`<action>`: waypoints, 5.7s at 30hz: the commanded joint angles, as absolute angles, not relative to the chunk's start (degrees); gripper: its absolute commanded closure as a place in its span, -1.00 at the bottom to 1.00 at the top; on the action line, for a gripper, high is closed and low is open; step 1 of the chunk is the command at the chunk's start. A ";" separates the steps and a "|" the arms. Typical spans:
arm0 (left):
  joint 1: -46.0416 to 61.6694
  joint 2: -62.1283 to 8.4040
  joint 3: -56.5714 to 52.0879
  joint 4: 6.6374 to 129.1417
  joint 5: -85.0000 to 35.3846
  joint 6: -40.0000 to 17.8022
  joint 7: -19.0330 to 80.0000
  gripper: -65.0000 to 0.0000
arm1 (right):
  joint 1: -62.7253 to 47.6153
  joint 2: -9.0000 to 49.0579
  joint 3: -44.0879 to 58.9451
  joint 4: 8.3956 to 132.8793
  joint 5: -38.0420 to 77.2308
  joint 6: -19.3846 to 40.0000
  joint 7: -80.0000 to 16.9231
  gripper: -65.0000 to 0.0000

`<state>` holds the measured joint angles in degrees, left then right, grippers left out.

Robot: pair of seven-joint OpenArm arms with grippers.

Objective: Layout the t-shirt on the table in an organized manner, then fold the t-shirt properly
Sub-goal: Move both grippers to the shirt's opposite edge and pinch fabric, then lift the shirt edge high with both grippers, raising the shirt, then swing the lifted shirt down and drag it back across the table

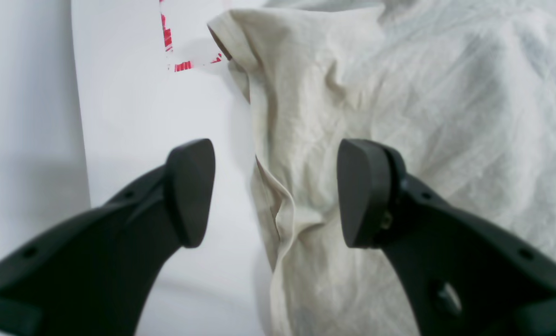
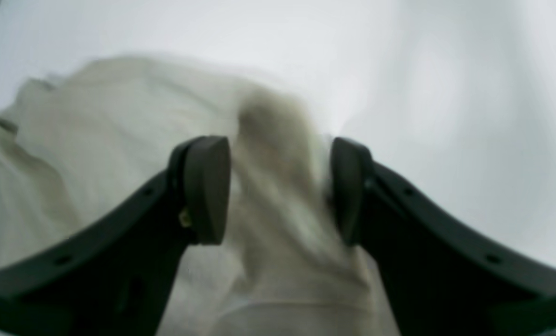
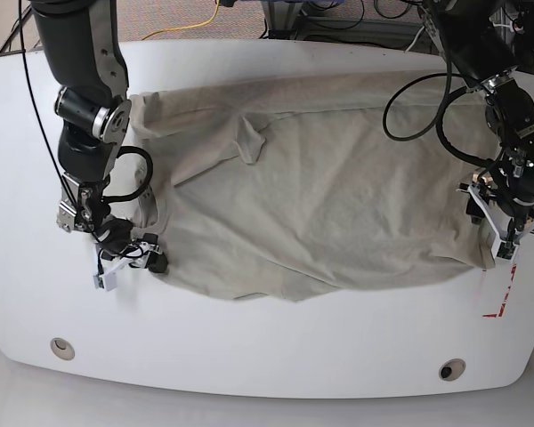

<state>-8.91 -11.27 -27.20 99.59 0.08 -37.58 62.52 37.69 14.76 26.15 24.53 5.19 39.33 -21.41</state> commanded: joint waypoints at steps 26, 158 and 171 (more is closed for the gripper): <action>-17.27 -12.53 -36.79 86.11 -0.13 -30.90 61.32 -0.22 | 40.13 10.07 20.18 27.30 5.67 40.00 -21.05 0.93; -55.60 -15.52 -28.62 102.73 -0.57 -37.49 80.00 0.97 | 55.96 18.86 18.77 85.85 6.29 40.00 -73.71 1.00; -20.88 -12.88 -34.42 104.92 -0.57 -40.00 80.00 0.98 | 17.10 12.26 25.36 105.10 6.20 40.00 -69.85 1.00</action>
<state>-23.22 -11.94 -33.65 103.28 -2.74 -39.90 80.38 19.42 11.94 23.73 102.72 9.06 40.51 -71.35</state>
